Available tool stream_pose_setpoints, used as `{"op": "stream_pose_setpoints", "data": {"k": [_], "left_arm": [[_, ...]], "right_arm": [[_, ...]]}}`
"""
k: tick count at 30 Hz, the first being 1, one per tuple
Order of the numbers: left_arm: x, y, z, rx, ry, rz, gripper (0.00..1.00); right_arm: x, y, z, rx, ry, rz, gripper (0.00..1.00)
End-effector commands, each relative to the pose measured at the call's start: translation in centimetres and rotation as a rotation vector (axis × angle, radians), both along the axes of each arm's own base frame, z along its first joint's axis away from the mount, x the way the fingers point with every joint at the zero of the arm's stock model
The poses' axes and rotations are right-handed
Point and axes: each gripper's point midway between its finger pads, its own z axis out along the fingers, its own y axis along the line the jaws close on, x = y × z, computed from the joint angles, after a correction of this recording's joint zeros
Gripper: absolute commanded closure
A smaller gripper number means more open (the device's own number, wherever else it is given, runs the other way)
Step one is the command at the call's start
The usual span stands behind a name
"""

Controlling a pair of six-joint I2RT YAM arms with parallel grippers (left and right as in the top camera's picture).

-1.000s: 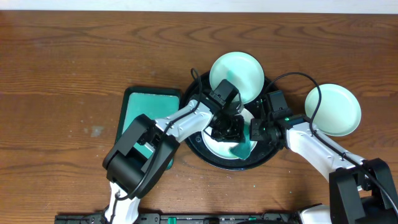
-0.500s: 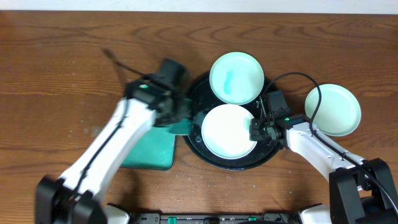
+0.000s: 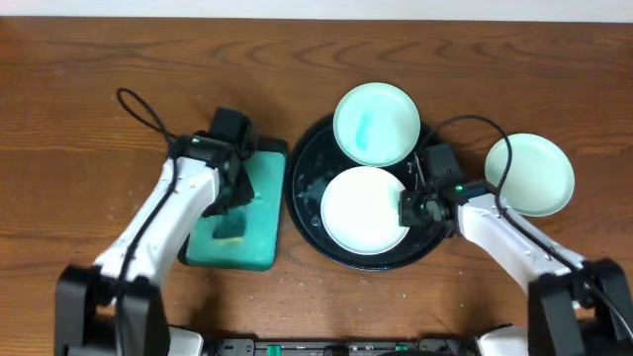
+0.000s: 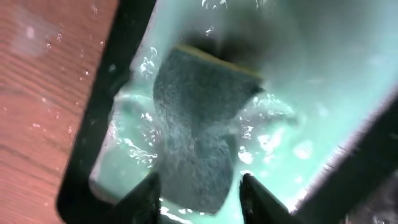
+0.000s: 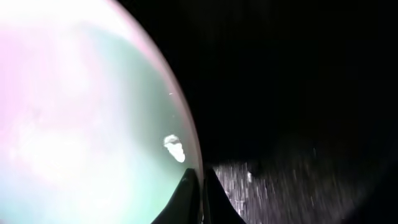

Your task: Clean dirty plates on tray and stack at the side

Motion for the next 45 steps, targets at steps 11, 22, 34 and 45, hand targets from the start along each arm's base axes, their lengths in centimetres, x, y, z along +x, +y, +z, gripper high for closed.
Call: {"op": "stream_pose_setpoints", "data": {"k": [11, 22, 34, 45], "left_arm": [[-2.6, 0.0, 19.5, -0.198, -0.671, -0.027, 0.30], [-5.8, 0.8, 23.6, -0.238, -0.848, -0.030, 0.22], [-5.8, 0.8, 23.6, -0.237, -0.845, -0.030, 0.21], [-5.8, 0.8, 23.6, -0.237, -0.845, -0.030, 0.21]], "right_arm": [[7.3, 12.1, 21.5, 0.229, -0.764, 0.288, 0.99], [8.6, 23.9, 20.4, -0.116, -1.191, 0.520, 0.99], [3.1, 24.4, 30.5, -0.314, -1.476, 0.591, 0.99], [1.8, 24.5, 33.1, -0.359, -1.563, 0.631, 0.99]]}}
